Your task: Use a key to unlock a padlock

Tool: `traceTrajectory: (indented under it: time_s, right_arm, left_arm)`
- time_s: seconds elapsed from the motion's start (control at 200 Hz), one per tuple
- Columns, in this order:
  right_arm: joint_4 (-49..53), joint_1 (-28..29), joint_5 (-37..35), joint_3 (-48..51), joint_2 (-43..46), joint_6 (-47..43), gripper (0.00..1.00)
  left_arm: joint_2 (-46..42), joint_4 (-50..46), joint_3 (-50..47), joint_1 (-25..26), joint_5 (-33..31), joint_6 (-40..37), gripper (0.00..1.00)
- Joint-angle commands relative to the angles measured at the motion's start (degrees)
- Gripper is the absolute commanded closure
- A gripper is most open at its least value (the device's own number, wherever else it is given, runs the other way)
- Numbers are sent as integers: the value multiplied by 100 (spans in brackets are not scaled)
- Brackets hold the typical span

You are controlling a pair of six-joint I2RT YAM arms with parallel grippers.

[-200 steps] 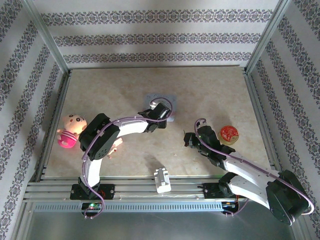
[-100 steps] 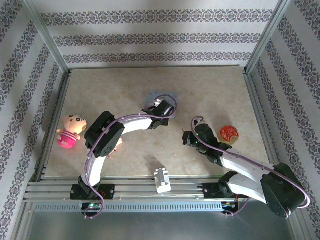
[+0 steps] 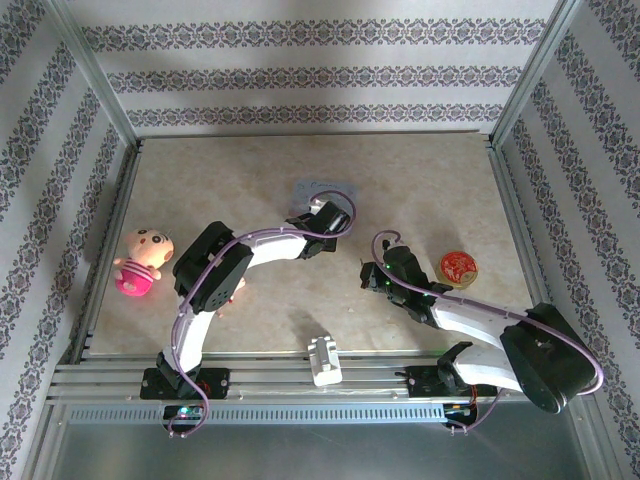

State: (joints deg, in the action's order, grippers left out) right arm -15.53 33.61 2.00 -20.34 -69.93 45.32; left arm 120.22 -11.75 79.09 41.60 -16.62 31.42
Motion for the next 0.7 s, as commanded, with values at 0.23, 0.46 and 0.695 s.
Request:
traceTrajectory:
  time_s: [0.23,0.46,0.695]
  right_arm:
    - [-306,-12,27,-37,-106,82,100]
    - [-1063,-17,172,272,-433,159,100]
    - [-2442,-45,534,531,-1144,-190,100]
  left_arm:
    - [157,-166,239,-21,-156,26,77]
    - [-37,-210,172,-21,392,1076,92]
    - [-385,-108,-60,14,831,2549,93]
